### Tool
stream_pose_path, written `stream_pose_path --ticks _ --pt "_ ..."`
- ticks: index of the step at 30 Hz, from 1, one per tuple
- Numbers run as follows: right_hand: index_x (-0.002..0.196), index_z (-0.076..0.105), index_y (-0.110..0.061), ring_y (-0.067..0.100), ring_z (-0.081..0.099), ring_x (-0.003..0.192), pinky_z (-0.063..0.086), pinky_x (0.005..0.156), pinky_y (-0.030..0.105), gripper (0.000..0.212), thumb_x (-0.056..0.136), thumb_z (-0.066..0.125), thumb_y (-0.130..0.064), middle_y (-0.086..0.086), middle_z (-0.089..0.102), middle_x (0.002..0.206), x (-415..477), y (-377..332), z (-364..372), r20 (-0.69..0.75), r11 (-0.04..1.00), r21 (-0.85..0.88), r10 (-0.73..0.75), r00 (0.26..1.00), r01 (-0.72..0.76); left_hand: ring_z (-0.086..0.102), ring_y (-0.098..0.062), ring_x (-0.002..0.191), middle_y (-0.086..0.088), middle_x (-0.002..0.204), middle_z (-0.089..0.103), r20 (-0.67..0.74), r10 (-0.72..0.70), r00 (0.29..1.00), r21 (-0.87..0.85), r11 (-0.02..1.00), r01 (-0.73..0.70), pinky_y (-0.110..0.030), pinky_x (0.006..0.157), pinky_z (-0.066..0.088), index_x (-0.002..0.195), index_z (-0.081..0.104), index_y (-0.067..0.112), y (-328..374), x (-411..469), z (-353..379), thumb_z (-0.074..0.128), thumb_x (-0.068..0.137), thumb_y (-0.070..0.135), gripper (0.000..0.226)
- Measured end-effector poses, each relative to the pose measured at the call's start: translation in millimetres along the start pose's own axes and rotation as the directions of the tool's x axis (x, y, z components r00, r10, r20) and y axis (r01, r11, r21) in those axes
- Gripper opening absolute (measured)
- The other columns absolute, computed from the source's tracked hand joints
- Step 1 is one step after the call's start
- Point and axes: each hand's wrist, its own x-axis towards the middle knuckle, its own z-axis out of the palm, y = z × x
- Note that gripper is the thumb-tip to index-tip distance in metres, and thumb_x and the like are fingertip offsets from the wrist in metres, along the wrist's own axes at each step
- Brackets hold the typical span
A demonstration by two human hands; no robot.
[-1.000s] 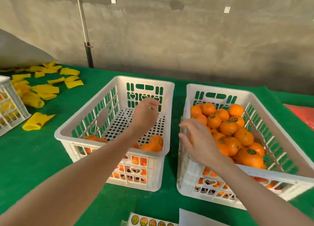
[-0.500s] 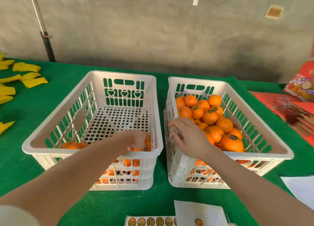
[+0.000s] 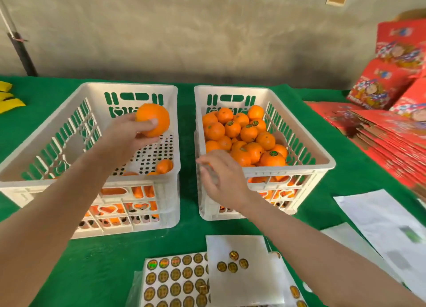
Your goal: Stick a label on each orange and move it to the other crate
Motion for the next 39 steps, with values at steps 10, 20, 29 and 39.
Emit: stream_pose_path --ticks 10,20,29,39 --pt "0.139 0.044 -0.014 0.027 0.027 0.135 0.028 0.111 0.041 0.059 0.093 0.044 -0.050 0.007 0.036 0.142 -138.3 56.5 1.5 0.753 0.759 -0.462 0.609 0.249 -0.460 0.063 -0.032 0.109 -0.010 0.124 0.058 0.217 0.039 0.975 -0.179 0.984 0.001 -0.031 0.075 0.057 0.123 0.053 0.015 -26.9 -97.9 49.8 0.066 0.062 -0.002 0.065" --pt "0.075 0.063 -0.015 0.016 0.059 0.088 0.044 0.079 0.026 0.017 0.090 0.059 -0.021 -0.008 0.055 0.079 -130.3 58.0 -14.0 0.690 0.734 -0.217 0.581 0.431 -0.643 0.059 -0.024 0.115 -0.006 0.118 0.067 0.185 -0.275 0.943 -0.056 0.955 0.290 -0.036 0.097 0.047 0.121 0.056 0.009 -114.6 -121.2 74.3 0.070 0.064 0.031 0.063" --pt "0.067 0.062 -0.017 0.009 0.055 0.073 0.043 0.067 0.020 0.022 0.085 0.066 -0.005 -0.002 0.061 0.080 -129.2 65.7 -33.4 0.576 0.260 0.242 0.737 0.354 -0.935 0.046 -0.029 0.128 -0.012 0.139 0.049 0.240 -0.489 0.839 -0.082 0.851 0.519 -0.048 0.116 0.021 0.148 0.023 0.019 -169.7 -117.8 74.6 0.060 0.072 0.044 0.088" --pt "0.079 0.059 -0.014 0.015 0.056 0.087 0.043 0.069 0.019 0.013 0.088 0.061 -0.006 0.001 0.062 0.093 -128.1 60.2 -40.7 0.514 0.391 0.216 0.734 0.444 -0.895 0.072 -0.020 0.083 -0.006 0.089 0.075 0.329 -0.502 0.800 0.026 0.852 0.524 -0.033 0.070 0.055 0.106 0.051 0.022 -182.3 -102.4 98.1 0.059 0.067 0.046 0.046"
